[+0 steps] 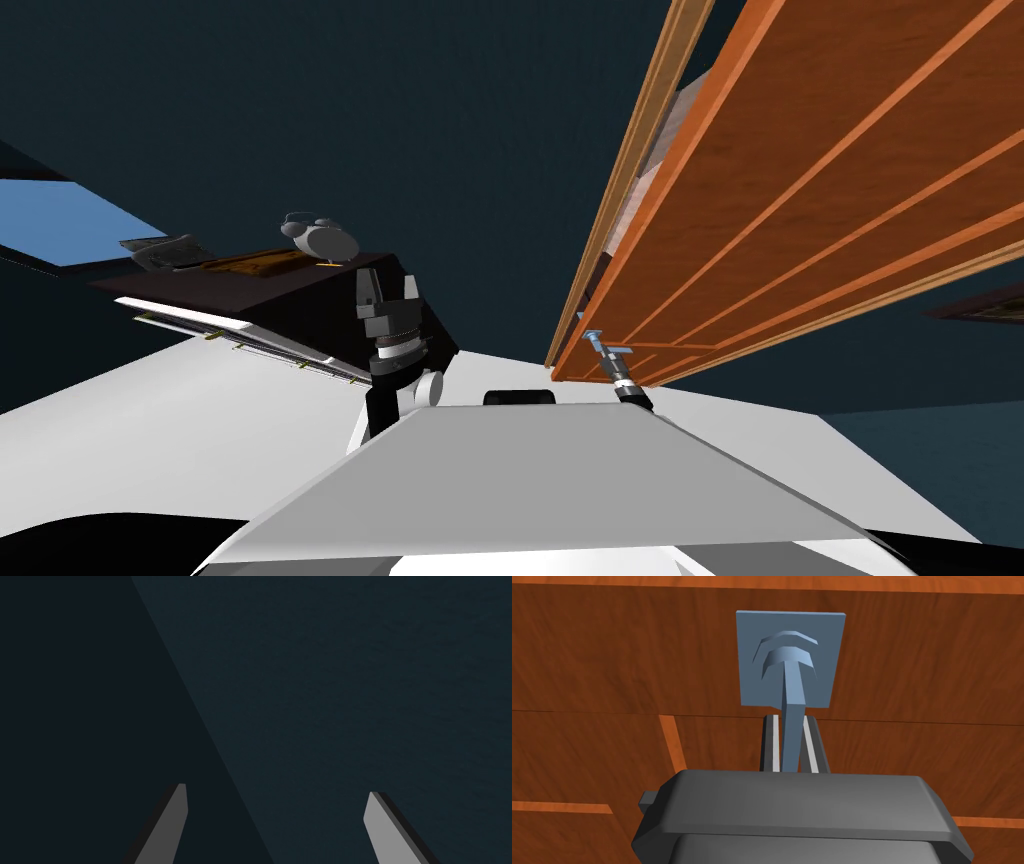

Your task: Pull the door open

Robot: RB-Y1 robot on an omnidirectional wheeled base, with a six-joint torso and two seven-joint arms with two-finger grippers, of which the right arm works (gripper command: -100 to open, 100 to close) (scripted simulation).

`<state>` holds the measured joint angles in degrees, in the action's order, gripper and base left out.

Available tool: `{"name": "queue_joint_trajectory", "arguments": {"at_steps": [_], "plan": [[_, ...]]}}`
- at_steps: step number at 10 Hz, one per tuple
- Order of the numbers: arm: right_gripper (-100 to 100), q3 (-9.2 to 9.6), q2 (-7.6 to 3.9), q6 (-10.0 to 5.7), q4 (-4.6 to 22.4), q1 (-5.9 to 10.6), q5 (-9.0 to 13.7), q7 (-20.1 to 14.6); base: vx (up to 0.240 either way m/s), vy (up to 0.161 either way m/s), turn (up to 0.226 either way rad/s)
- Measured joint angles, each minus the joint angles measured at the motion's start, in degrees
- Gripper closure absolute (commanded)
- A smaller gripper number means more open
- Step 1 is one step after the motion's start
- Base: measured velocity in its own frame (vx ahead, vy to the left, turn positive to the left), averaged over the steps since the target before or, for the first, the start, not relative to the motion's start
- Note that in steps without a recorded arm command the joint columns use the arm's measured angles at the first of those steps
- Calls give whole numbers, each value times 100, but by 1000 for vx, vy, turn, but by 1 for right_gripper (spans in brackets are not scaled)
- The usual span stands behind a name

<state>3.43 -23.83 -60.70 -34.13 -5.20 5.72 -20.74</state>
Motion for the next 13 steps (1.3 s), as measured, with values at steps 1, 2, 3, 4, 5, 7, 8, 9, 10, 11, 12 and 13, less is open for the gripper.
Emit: {"name": "queue_joint_trajectory", "arguments": {"at_steps": [1, 2, 3, 4, 5, 7, 8, 9, 10, 11, 12, 13], "plan": [[100, 40, -59, -73, -47, -98, -17, -65, -185, -54, 131], [100, 74, -117, -62, -207, -240, -29, -118, -183, -43, 106], [100, 105, -155, -122, -173, -257, -43, -164, -83, -13, 23], [100, 119, -150, -137, -155, -265, -51, -172, -118, -34, 179], [100, 126, -181, -191, -138, -309, -48, -190, -202, -85, 216], [100, 171, -241, -450, 26, -323, -56, -261, -233, -95, 178], [100, 198, -270, -544, 29, -380, -62, -294, -217, -74, 194], [100, 226, -305, -658, 89, -435, -68, -328, -234, -80, 242], [100, 248, -344, -802, 154, -509, -69, -360, -239, -77, 159], [100, 277, -361, -950, 272, -516, -78, -384, -195, -75, 112], [100, 293, -386, -946, 117, -658, -79, -394, -84, -29, 24], [100, 311, -375, -932, 94, -686, -89, -394, -160, -47, 176]]}}
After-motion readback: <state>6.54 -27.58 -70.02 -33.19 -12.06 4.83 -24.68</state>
